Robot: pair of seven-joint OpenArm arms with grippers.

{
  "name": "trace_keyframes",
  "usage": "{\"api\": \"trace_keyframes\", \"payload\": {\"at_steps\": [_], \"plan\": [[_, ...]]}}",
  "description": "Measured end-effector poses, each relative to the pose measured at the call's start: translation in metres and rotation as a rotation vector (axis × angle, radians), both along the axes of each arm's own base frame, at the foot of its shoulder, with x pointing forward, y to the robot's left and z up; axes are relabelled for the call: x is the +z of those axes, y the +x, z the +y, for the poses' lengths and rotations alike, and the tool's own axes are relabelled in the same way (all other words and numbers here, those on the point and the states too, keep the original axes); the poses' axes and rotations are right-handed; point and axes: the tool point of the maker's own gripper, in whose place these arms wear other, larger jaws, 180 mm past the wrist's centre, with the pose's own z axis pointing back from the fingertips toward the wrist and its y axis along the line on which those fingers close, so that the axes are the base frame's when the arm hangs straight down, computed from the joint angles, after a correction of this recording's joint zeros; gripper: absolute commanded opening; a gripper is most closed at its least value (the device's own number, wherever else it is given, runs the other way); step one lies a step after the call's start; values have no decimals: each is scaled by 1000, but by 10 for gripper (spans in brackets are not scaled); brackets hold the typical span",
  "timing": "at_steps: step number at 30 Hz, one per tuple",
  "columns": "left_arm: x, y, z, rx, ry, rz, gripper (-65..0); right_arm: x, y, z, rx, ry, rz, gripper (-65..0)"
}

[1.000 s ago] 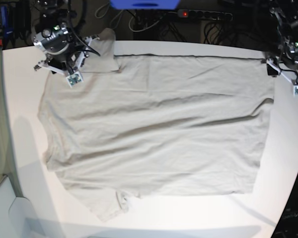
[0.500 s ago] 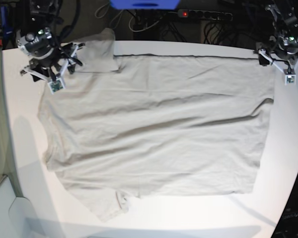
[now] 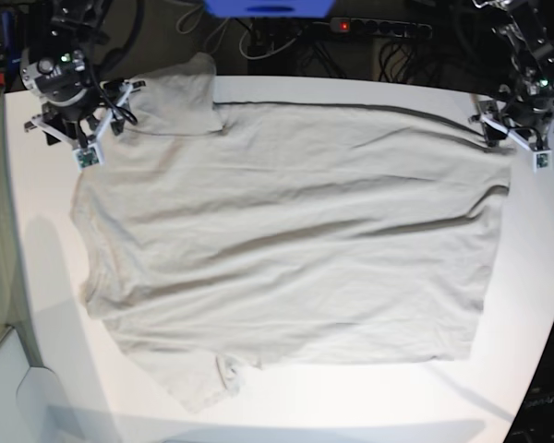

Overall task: Layout the t-shirt on the table in an organized manner, then fold the t-shirt properly
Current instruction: 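Grasp the shoulder-edge corners of the beige shirt with both grippers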

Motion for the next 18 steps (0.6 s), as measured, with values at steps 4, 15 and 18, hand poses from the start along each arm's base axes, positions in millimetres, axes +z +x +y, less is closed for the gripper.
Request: {"api": "trace_keyframes", "payload": {"at_steps": [4,15,18], "plan": [[0,4,-4,-6,-7,-8,-599,0,0,-1,-2,-1,0,-275],[-1,4,-5,-5,0,-2,-637,1,-9,-22,-99,-13,-1,-274],[-1,3,-5,-3,1,-1,-637,-3,-15,-17,-113,6,26,-274]]}}
